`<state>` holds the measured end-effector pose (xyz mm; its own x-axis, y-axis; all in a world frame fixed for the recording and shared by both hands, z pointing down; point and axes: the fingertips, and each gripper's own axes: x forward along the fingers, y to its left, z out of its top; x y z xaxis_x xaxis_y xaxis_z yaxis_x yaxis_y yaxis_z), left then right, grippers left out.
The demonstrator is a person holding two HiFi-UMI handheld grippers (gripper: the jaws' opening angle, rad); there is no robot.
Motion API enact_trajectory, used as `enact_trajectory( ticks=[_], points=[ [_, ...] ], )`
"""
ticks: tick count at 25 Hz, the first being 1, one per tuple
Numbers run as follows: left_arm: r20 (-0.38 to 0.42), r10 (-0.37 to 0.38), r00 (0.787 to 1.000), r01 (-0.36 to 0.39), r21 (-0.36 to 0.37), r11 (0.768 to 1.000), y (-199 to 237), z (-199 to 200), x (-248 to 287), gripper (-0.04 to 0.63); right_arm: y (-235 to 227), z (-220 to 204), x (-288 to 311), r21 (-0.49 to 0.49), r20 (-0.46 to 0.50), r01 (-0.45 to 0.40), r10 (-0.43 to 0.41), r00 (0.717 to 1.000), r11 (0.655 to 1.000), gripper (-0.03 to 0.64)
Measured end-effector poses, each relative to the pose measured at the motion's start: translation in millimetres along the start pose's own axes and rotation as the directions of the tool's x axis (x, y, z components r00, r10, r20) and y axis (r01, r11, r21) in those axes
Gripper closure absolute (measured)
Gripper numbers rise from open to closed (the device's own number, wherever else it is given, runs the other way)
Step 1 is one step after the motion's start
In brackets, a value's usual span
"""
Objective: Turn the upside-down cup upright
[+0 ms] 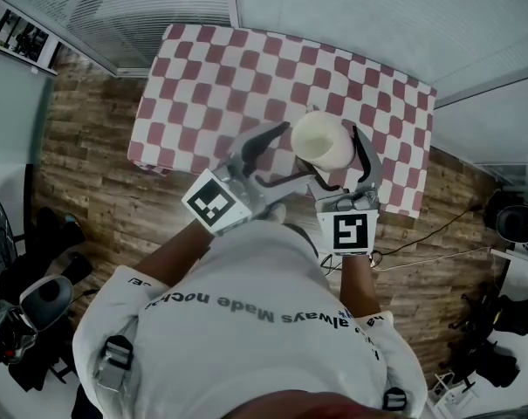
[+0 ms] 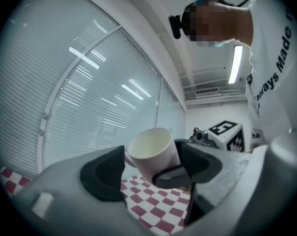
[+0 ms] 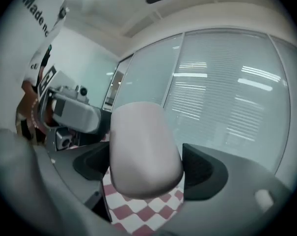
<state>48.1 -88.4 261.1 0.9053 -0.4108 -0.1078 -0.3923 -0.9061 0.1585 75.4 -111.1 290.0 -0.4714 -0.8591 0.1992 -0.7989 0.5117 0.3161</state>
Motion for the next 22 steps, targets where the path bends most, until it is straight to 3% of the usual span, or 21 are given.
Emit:
enact_trajectory(
  ticks=[3, 8, 14, 22],
  points=[
    [0.009, -0.005, 1.000, 0.005, -0.010, 1.000, -3, 4, 2, 0.232, 0, 1, -1, 0.169, 0.067, -0.013, 0.002, 0.998, 0.986, 0.166],
    [0.002, -0.008, 1.000, 0.008, -0.008, 1.000, -4, 3, 4, 0.232, 7, -4, -5, 0.305, 0.150, -0.087, 0.042, 0.988, 0.948, 0.166],
    [-0.004, -0.016, 1.000, 0.016, 0.010, 1.000, -6, 2, 3, 0.241, 19, -2, -7, 0.348, 0.235, -0.150, 0.069, 0.969, 0.925, 0.167],
    [-0.053, -0.019, 0.998, 0.020, 0.017, 1.000, -3, -9, 1, 0.255, 26, -13, -1, 0.368, 0.204, -0.161, 0.090, 0.975, 0.916, 0.166]
  ],
)
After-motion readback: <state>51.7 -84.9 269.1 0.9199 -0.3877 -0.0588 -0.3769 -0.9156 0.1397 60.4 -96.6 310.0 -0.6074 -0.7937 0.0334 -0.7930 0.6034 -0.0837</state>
